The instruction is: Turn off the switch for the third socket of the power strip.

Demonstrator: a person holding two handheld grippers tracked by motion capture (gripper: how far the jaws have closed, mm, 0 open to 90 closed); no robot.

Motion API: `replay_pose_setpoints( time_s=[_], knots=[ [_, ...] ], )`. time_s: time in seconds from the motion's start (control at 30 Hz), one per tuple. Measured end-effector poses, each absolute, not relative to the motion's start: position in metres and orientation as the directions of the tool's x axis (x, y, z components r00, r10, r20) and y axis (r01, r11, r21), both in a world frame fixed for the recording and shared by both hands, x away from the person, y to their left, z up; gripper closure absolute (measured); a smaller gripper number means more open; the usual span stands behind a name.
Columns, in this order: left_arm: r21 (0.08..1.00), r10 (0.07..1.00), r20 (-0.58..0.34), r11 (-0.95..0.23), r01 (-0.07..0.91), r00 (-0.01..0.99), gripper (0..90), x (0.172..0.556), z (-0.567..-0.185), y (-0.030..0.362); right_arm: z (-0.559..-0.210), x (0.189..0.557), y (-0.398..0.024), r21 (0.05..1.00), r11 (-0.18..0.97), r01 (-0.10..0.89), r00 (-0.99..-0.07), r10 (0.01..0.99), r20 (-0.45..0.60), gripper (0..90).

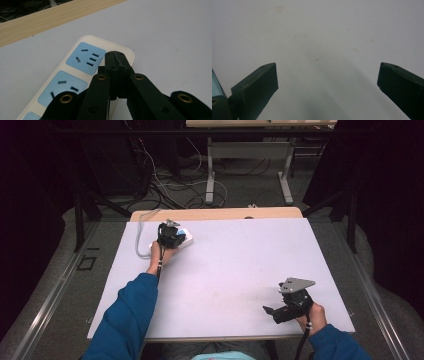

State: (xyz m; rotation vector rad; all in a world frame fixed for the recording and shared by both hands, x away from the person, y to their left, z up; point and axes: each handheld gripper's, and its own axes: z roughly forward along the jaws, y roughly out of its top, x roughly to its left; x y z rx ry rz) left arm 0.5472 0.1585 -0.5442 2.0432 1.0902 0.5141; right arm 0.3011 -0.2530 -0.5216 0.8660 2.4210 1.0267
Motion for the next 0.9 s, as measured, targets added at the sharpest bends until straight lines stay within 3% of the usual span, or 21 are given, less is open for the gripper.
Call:
replay_pose_setpoints(
  time_s=[0.9],
  knots=[
    [0.753, 0.828, 0.022, -0.382, 0.536, 0.56, 90.0, 0.5476, -0.5418, 0.1581, -0.5215, 0.3019, -0.2516, 0.739, 0.548, 0.392, -0.745, 0.66, -0.094, 2.6]
  ],
)
